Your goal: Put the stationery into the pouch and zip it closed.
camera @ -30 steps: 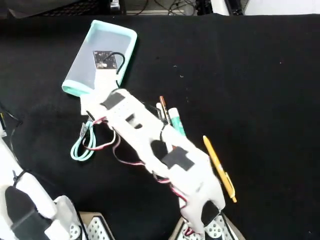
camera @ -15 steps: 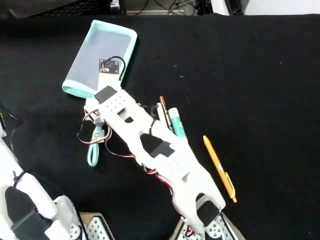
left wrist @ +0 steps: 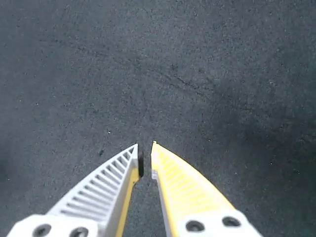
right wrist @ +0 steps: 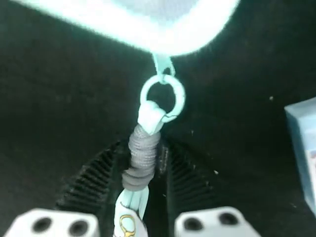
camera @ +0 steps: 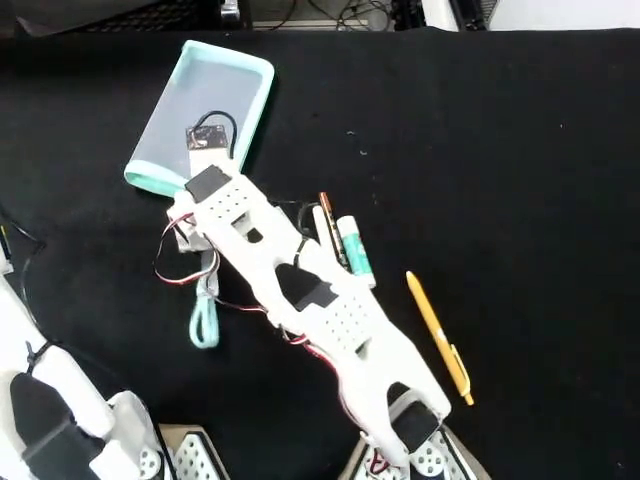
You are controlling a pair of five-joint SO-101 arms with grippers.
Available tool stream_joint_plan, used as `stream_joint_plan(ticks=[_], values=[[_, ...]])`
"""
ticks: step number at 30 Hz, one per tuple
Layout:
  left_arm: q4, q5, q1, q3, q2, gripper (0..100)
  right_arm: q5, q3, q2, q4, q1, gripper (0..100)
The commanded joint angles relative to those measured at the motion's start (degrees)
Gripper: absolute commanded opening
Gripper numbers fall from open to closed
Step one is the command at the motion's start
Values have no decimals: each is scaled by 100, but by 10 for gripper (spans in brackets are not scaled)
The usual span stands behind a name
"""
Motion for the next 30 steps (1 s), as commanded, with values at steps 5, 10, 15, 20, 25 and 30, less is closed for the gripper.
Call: stream_joint_plan(ticks=[5,10,15,20,25,30], values=[[-299,18,-4,-40,-167,69,712,-127,-40,844,396,12],[-993,18,171,462,-158,70,1143,84,-189,949,484,12],[-1890,18,611,1349,-158,70,1327,1051,-971,615,387,12],[-2708,18,1112,2105,-158,70,1512,3758,-2589,-985,264,12],[-2769,18,1692,2431,-149,74,1758,6466,-4813,-2725,440,12],[-2804,26,2396,2800,-149,173,2549,7459,-6510,-2778,774,12]])
